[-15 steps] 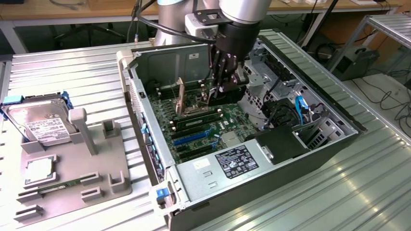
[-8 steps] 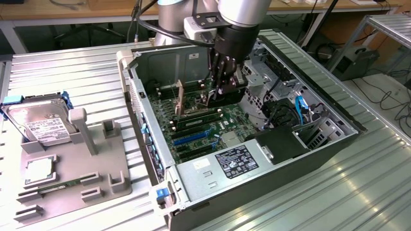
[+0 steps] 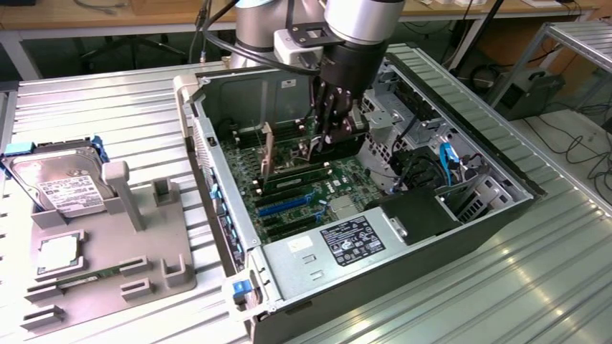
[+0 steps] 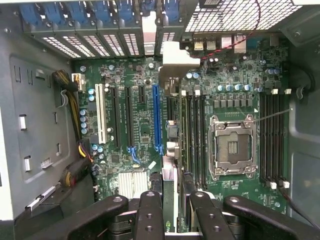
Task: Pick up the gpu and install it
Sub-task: 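Insert the gpu into the slot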
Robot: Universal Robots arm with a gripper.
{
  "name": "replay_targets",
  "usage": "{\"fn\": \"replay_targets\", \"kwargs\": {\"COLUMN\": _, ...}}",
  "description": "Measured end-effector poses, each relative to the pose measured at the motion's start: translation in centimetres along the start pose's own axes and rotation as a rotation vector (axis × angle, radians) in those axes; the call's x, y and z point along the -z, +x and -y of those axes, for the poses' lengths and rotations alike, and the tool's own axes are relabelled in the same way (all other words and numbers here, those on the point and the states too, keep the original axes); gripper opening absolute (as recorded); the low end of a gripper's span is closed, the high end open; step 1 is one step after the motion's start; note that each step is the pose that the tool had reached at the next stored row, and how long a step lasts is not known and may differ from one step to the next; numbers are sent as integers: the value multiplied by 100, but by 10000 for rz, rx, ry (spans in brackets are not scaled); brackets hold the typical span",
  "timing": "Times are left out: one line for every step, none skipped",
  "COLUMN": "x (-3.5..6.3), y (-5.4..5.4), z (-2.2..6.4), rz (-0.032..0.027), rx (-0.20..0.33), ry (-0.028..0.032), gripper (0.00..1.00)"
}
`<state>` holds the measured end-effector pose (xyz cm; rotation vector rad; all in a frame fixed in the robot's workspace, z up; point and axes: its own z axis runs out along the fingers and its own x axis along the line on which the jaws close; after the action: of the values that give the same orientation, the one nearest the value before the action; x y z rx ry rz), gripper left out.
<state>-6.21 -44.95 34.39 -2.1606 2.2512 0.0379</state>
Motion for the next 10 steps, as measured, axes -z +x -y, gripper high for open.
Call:
{"fn": "replay_targets", "kwargs": {"x": -3, "y": 2, "z": 0, "rz": 0, "rx": 18, "ry": 0, "gripper": 26}}
{"fn": "replay_targets", "kwargs": {"x": -7, "y": 3, "z": 0, "rz": 0, "rx": 48, "ry": -2, "gripper": 26}}
{"fn": "replay_targets", "kwargs": {"x": -9, "y": 4, "z": 0, "rz": -2, "rx": 88, "ry": -4, "gripper": 26}}
{"fn": "replay_targets", "kwargs": {"x": -12, "y": 5, "z": 1, "rz": -1, "rx": 138, "ry": -4, "gripper": 26}}
{"fn": "replay_targets", "kwargs": {"x": -13, "y": 6, "z": 0, "rz": -1, "rx": 178, "ry": -6, "gripper": 26}}
{"fn": "replay_targets", "kwargs": {"x": -15, "y": 6, "z": 0, "rz": -1, "rx": 212, "ry": -6, "gripper": 26}}
{"fn": "replay_targets", "kwargs": {"x": -17, "y": 7, "z": 0, "rz": -1, "rx": 239, "ry": -8, "gripper": 26}}
{"fn": "replay_targets", "kwargs": {"x": -19, "y": 8, "z": 0, "rz": -1, "rx": 255, "ry": -8, "gripper": 26}}
{"fn": "replay_targets", "kwargs": {"x": -21, "y": 9, "z": -1, "rz": -1, "rx": 259, "ry": -8, "gripper": 26}}
{"fn": "replay_targets", "kwargs": {"x": -22, "y": 9, "z": -1, "rz": -1, "rx": 261, "ry": -8, "gripper": 26}}
